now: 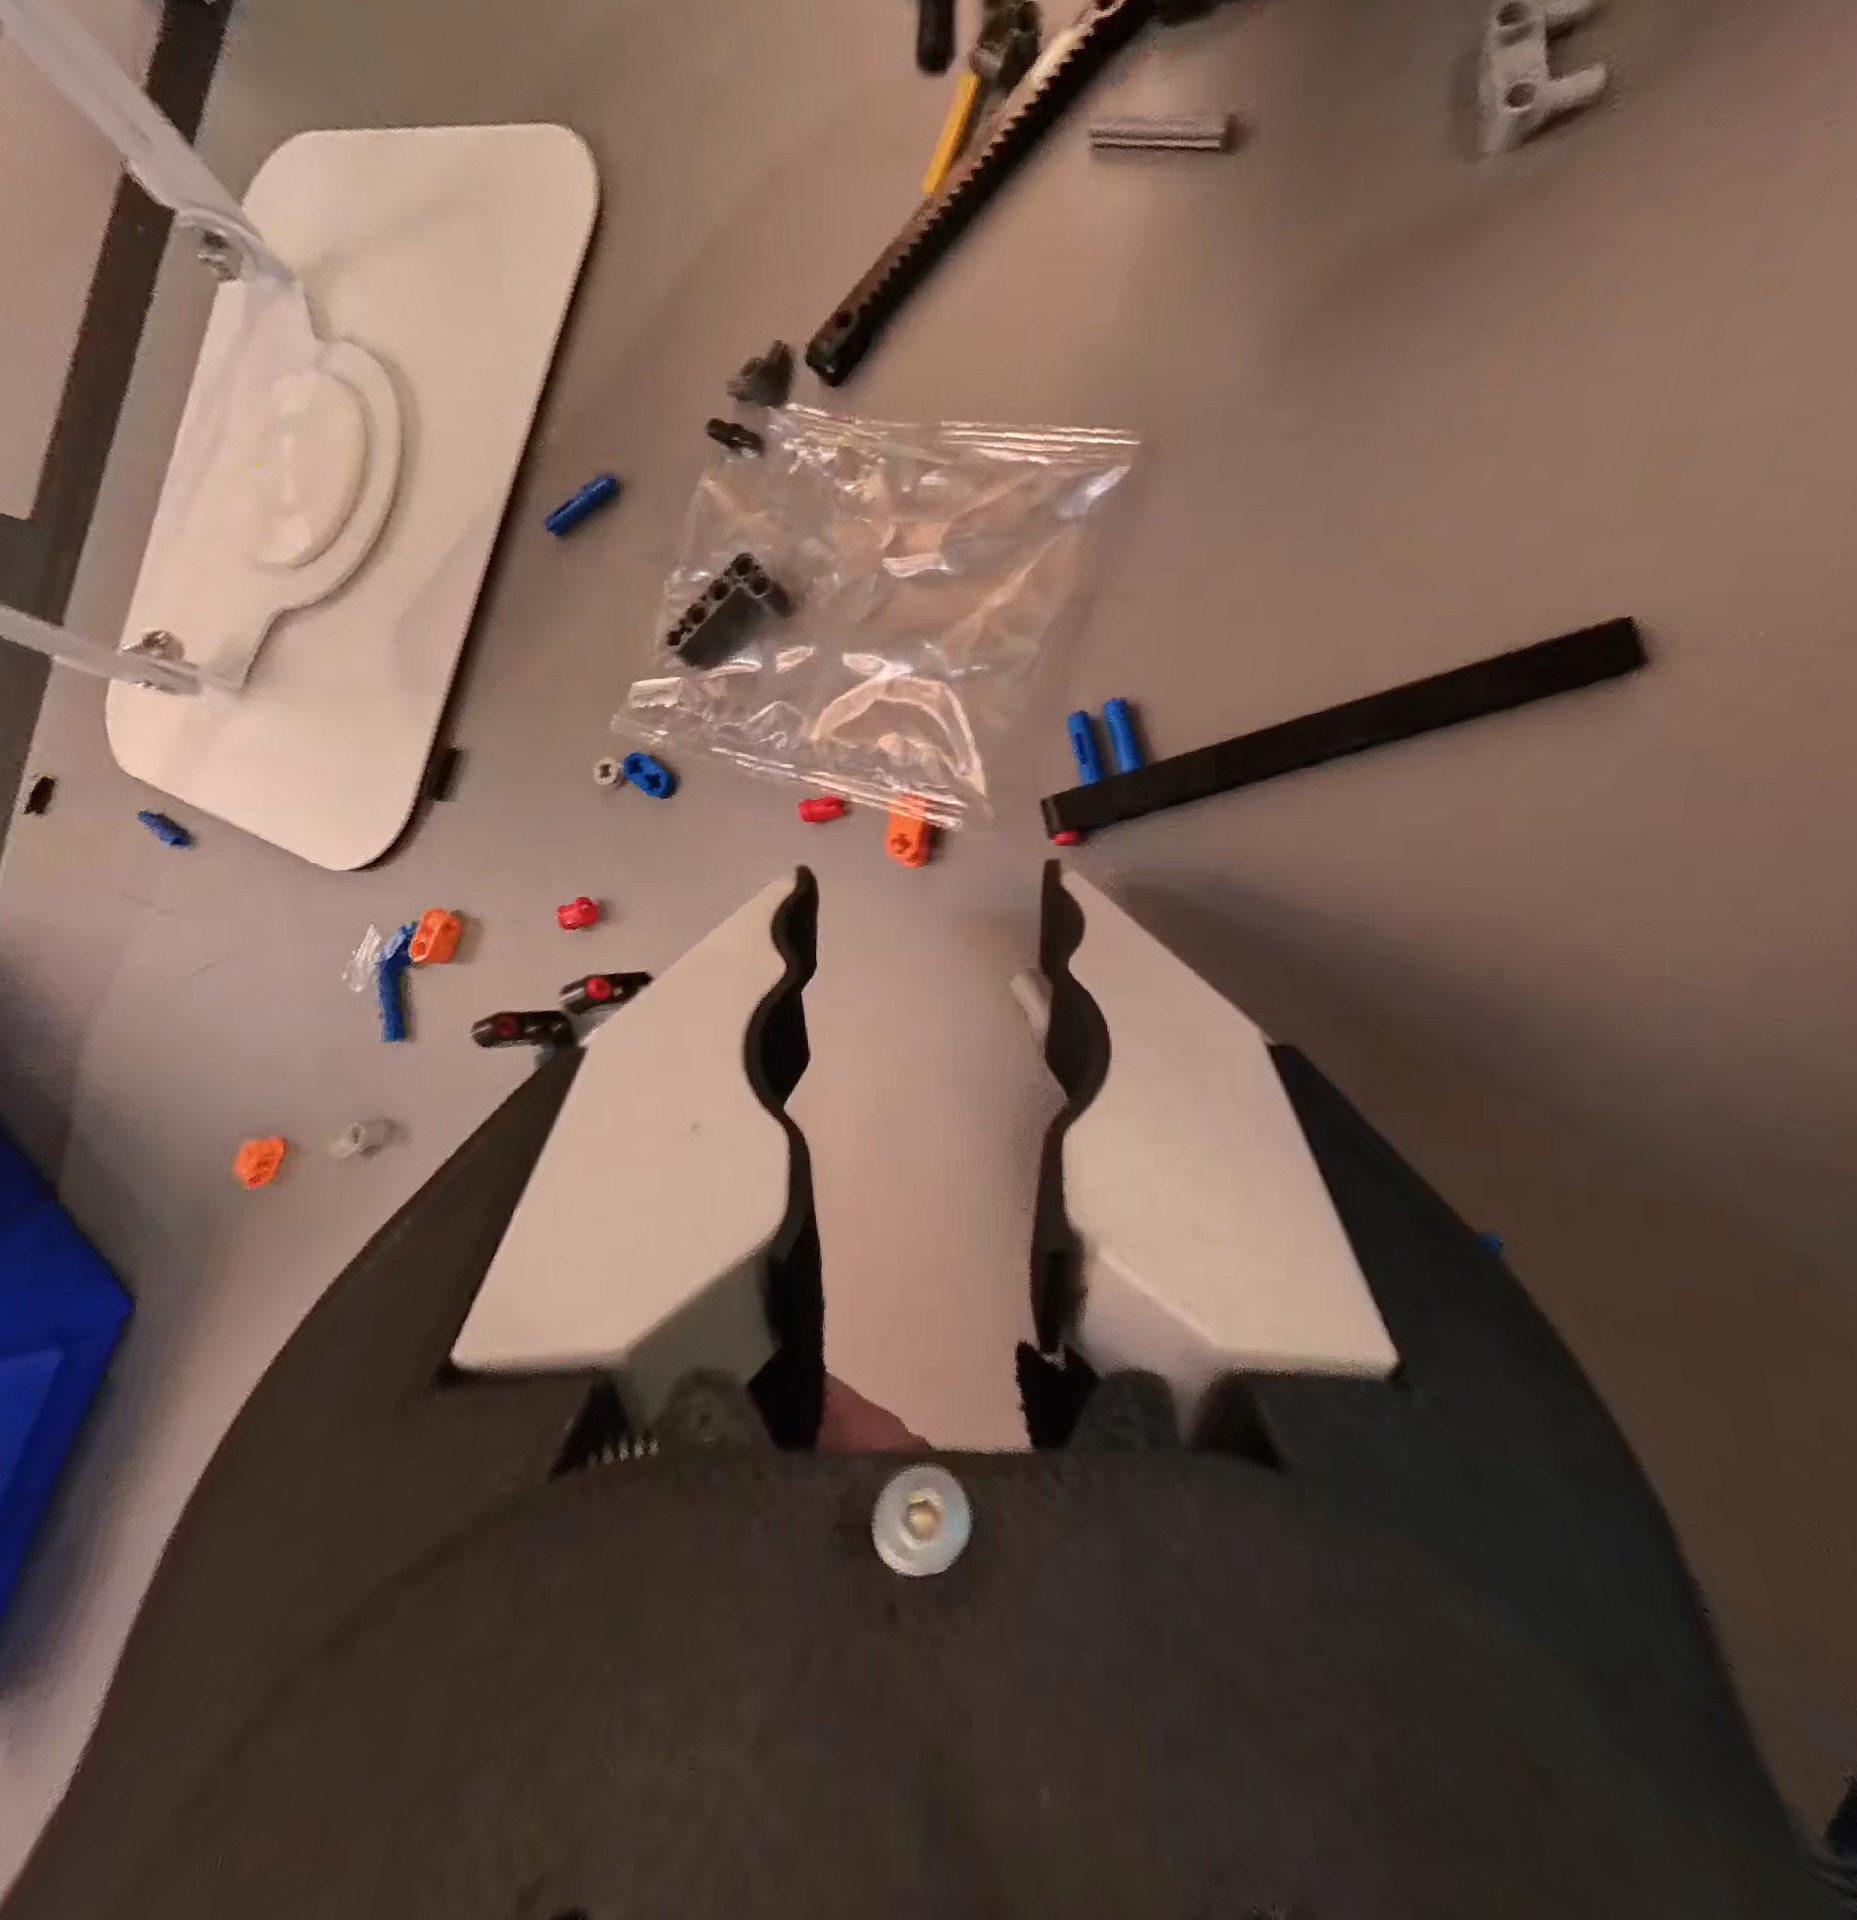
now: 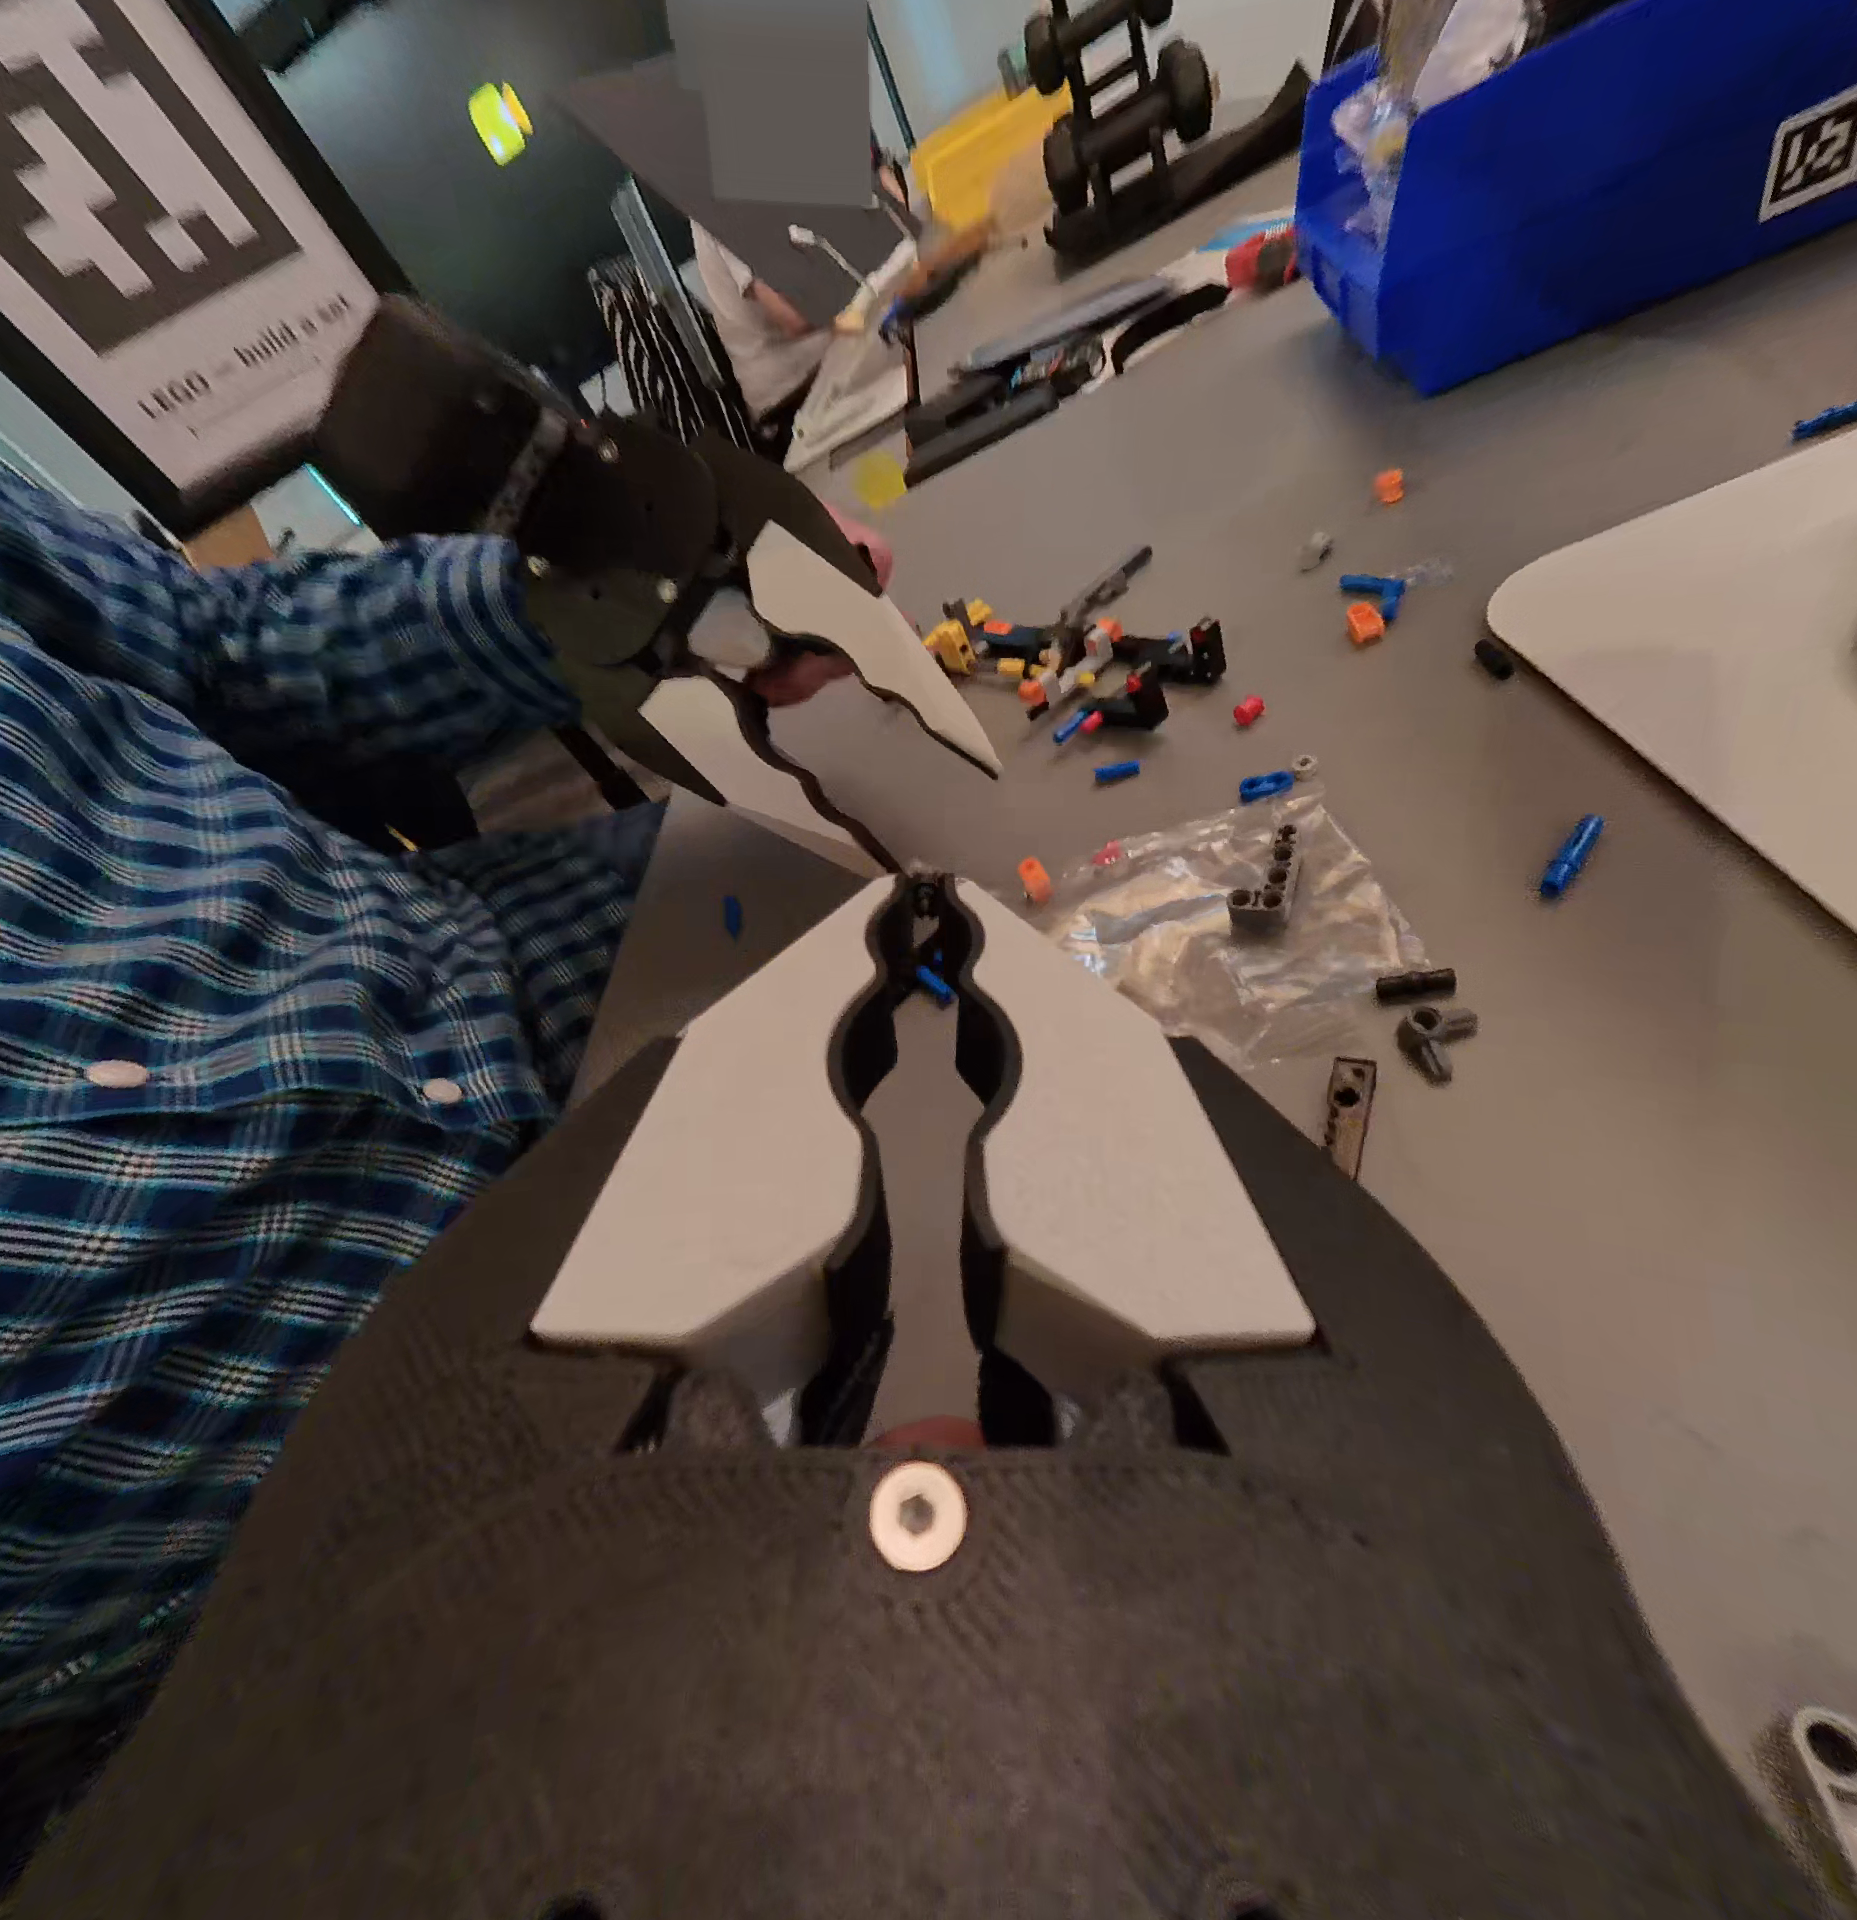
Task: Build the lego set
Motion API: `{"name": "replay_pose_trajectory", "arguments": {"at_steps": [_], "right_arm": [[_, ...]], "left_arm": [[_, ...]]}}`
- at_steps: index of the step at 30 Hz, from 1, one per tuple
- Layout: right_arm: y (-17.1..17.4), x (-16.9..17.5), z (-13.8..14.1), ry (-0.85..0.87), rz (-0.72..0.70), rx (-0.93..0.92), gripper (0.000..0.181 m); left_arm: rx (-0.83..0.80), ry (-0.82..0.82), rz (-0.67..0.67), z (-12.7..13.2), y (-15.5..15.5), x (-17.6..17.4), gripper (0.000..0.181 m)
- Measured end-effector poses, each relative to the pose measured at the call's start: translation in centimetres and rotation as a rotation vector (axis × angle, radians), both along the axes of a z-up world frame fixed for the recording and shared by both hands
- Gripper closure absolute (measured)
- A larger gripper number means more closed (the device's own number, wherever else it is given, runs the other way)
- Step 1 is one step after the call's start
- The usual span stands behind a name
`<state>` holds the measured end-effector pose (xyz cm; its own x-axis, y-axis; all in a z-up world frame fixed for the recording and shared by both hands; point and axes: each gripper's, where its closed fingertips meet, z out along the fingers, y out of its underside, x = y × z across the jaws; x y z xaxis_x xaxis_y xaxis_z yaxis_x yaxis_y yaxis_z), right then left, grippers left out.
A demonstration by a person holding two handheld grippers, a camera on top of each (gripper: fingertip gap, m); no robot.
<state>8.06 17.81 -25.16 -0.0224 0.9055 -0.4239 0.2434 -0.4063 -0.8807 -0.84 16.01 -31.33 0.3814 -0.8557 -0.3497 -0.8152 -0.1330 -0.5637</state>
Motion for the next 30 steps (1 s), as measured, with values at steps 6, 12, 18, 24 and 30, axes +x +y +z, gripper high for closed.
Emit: {"name": "replay_pose_trajectory", "arguments": {"at_steps": [6, 12, 18, 24, 30], "right_arm": [[-0.8, -0.5, -1.9, -0.109, 0.032, 0.058, 0.179], [-0.6, -0.3, -1.8, -0.1, 0.025, 0.054, 0.179], [-0.7, -0.4, -2.0, -0.111, 0.027, 0.061, 0.179], [-0.8, -0.5, -2.1, -0.115, 0.031, 0.069, 0.179], [-0.9, -0.5, -2.0, -0.115, 0.031, 0.077, 0.179]], "left_arm": [[-0.007, 0.014, -0.125, -0.4, -1.6, 1.8, 0.14], [-0.056, -0.013, -0.146, -0.3, -1.2, 3.3, 0.159], [-0.165, 0.002, -0.136, -1.6, -1.0, 2.7, 0.155], [-0.171, -0.022, -0.146, -1.7, -1.5, 2.8, 0.158], [-0.17, 0.022, -0.149, -2.3, -2.0, 2.1, 0.15]]}}
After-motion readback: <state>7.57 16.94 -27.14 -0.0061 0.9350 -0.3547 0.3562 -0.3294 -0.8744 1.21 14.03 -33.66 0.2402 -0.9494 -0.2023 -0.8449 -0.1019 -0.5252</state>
